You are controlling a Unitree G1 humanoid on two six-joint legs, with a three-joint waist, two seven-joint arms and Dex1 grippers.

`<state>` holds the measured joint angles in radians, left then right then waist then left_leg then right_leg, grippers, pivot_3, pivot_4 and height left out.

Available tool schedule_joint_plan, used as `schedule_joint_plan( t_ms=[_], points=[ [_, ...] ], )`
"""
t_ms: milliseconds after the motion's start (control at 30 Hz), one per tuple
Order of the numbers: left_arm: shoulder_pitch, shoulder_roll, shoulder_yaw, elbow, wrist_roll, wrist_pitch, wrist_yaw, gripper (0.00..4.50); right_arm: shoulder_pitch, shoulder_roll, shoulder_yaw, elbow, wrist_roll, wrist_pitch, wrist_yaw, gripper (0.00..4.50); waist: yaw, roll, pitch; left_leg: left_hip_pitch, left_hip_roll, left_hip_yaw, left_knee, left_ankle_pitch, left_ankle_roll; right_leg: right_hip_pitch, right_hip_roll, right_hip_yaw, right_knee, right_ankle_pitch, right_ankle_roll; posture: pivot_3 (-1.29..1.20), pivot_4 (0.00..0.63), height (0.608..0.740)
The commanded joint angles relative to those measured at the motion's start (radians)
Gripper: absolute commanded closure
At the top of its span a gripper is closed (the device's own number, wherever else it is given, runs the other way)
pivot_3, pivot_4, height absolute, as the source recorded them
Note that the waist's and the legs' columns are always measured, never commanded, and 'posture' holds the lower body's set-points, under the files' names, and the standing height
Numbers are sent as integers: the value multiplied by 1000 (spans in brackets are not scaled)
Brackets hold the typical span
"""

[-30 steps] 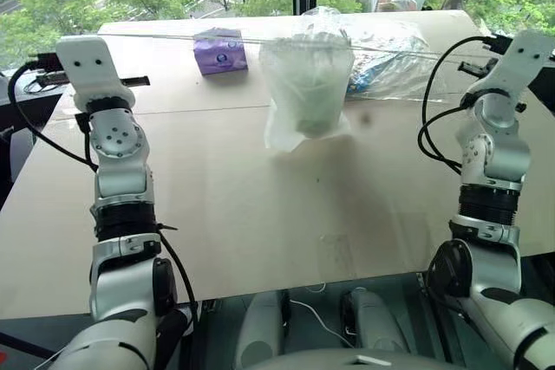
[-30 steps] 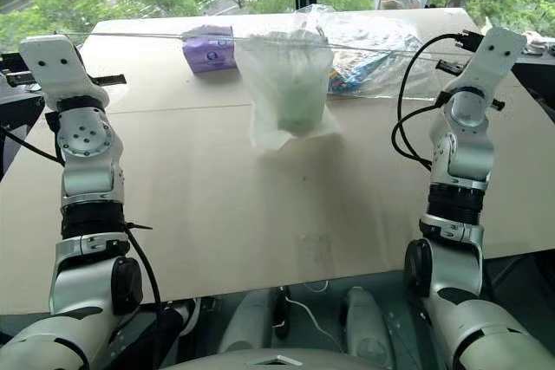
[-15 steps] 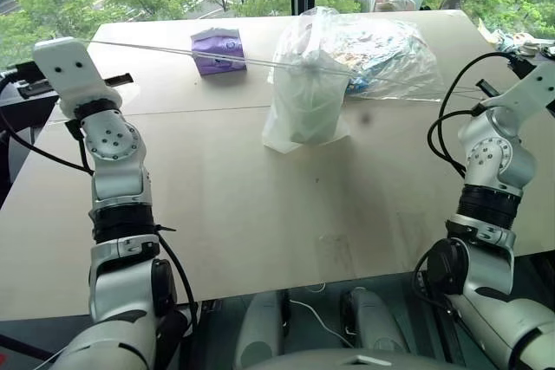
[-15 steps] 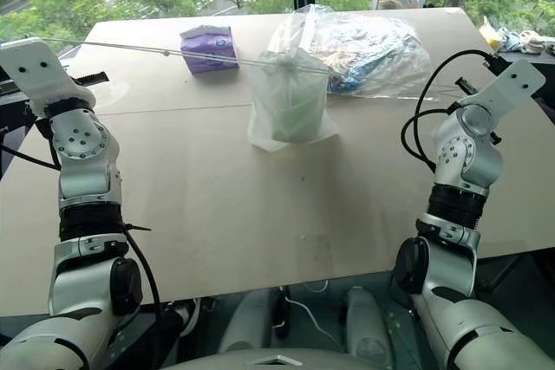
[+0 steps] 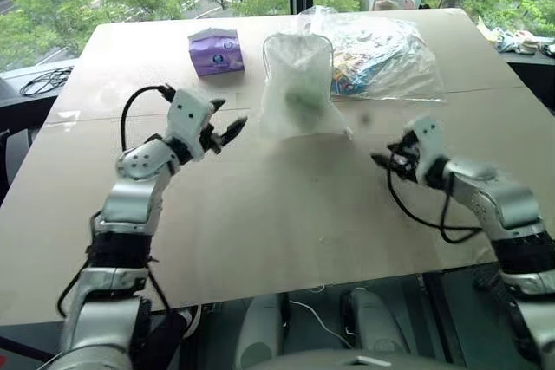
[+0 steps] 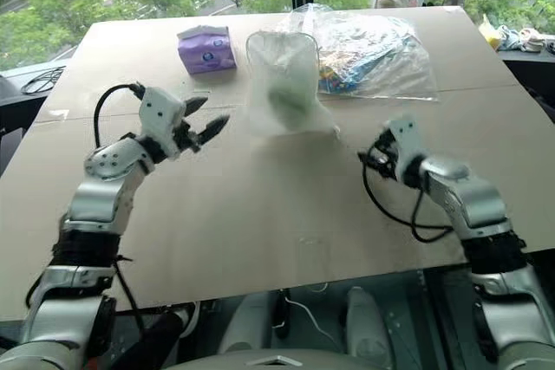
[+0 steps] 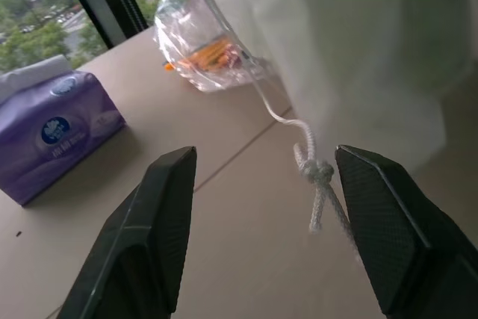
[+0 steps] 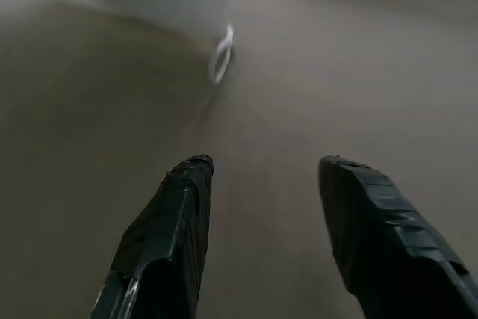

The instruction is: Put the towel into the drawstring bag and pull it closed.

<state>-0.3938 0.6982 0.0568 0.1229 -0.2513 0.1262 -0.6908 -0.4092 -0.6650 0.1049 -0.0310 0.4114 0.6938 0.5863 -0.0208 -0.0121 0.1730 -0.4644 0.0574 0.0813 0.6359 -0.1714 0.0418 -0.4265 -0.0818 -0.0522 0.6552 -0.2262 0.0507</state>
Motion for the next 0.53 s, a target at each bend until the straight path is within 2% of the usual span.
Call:
schedule_joint_plan(
  t_ms=[33,133,233,400,533],
  points=[
    [112,31,70,-134,-79,63,-66,122,57,-108,9,26,-66,-91,138,1738,4,0,0,1,0,0,0,0,0,1,0,0,0,0,0,0,150,740],
    [246,60,91,-214,-101,110,-111,51,113,-146,-13,14,-46,-128,228,1738,10,-1,-1,4,1,-2,1,0,0,4,-1,-1,-1,-3,-3,0,150,740],
    [336,41,128,-277,-116,141,-76,51,127,-79,-122,47,11,-248,256,1738,13,-2,-1,5,1,-6,1,-3,-4,5,-3,-2,-3,-3,-4,0,150,740],
    [392,-6,149,-336,-96,147,-11,51,154,-31,-183,109,33,-448,395,1738,17,-1,-1,5,0,-6,1,-1,-2,6,-4,-2,-4,-2,-4,0,150,740],
    [395,-28,153,-375,-132,175,-12,51,141,12,-211,165,39,-573,450,1738,17,-1,-1,5,0,-6,1,0,0,7,-3,-2,-4,-2,-4,0,150,740]
  ],
)
